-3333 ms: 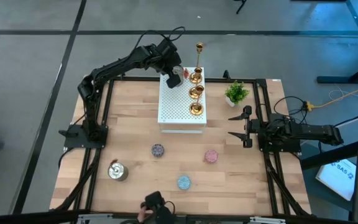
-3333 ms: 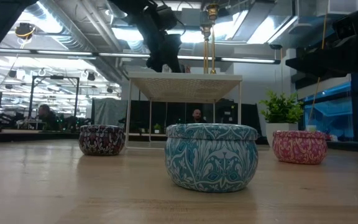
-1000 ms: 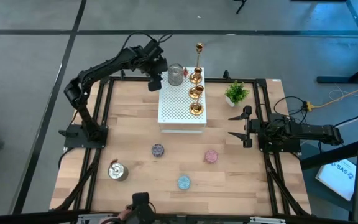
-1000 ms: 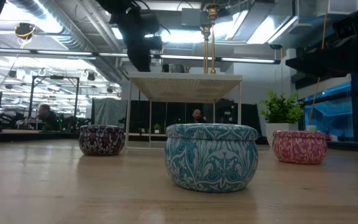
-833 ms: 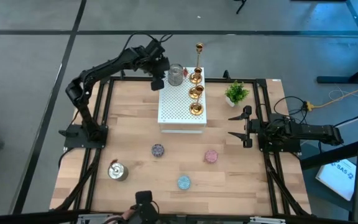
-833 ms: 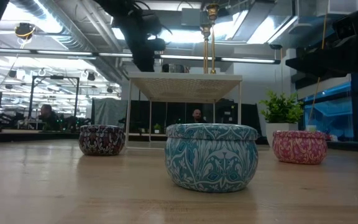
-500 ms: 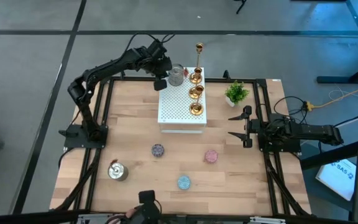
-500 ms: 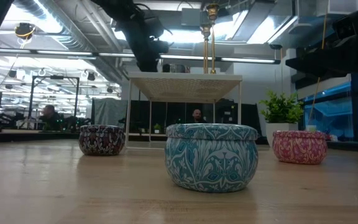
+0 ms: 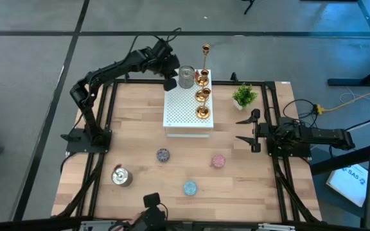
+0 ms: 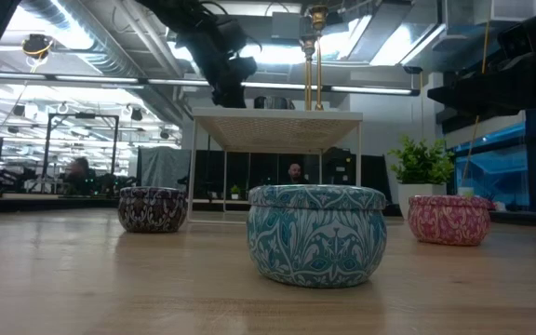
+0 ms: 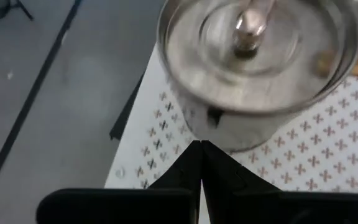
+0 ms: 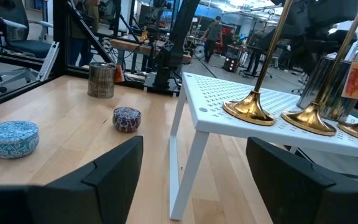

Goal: Pick & Place candle stick holders
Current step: Put the top silver scented candle can on the shelf, then put the silver scented candle can on the shelf

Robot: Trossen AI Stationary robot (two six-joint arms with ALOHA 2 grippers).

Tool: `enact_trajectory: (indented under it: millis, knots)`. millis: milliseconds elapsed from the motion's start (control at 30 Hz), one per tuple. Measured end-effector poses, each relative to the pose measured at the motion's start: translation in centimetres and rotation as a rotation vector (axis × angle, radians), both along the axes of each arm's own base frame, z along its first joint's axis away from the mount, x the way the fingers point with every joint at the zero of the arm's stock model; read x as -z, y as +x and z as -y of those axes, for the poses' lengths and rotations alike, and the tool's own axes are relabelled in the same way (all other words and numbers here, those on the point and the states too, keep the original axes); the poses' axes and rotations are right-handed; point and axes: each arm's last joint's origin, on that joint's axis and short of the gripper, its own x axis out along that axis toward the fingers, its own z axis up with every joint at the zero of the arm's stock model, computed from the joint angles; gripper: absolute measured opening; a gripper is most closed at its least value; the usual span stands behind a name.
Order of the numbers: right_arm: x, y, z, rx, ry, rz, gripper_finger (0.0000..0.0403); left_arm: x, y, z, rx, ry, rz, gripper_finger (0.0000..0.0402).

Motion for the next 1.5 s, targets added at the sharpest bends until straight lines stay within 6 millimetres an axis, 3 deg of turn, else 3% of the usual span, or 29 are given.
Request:
enact_trajectory:
  millis: [200, 333, 667, 833, 1167, 1333, 1500]
  knots:
    - [0.0, 0.0, 0.0, 0.0, 0.0, 0.0, 0.0291, 0.9, -0.8, 1.1, 0.018, -0.145, -0.099, 0.0003]
    - [0.0, 0.0, 0.0, 0.0, 0.0, 0.0, 0.0291, 1.0, 0.1, 2.6, 0.133, -0.197, -0.078, 0.0002]
    - [0.0, 0.0, 0.0, 0.0, 0.0, 0.0, 0.0291, -0.1, 3.5, 4.7, 0.24, 0.016, 0.019, 0.0003]
    - [0.0, 0.0, 0.0, 0.0, 0.0, 0.0, 0.0291, -0.3, 3.6, 4.3, 0.152, 0.124, -0.023, 0.0002]
    - [0.0, 0.0, 0.0, 0.0, 0.0, 0.0, 0.0291, -0.4, 4.0, 4.8, 0.177, 0.119, 0.009, 0.0003]
    - [0.0, 0.0, 0.0, 0.0, 0.0, 0.0, 0.0291, -0.4, 4.2, 7.3, 0.227, 0.066, -0.053, 0.0002]
    - [0.0, 0.0, 0.0, 0.0, 0.0, 0.0, 0.0291, -1.3, 3.7, 12.0, 0.253, 0.049, -0.175, 0.0001]
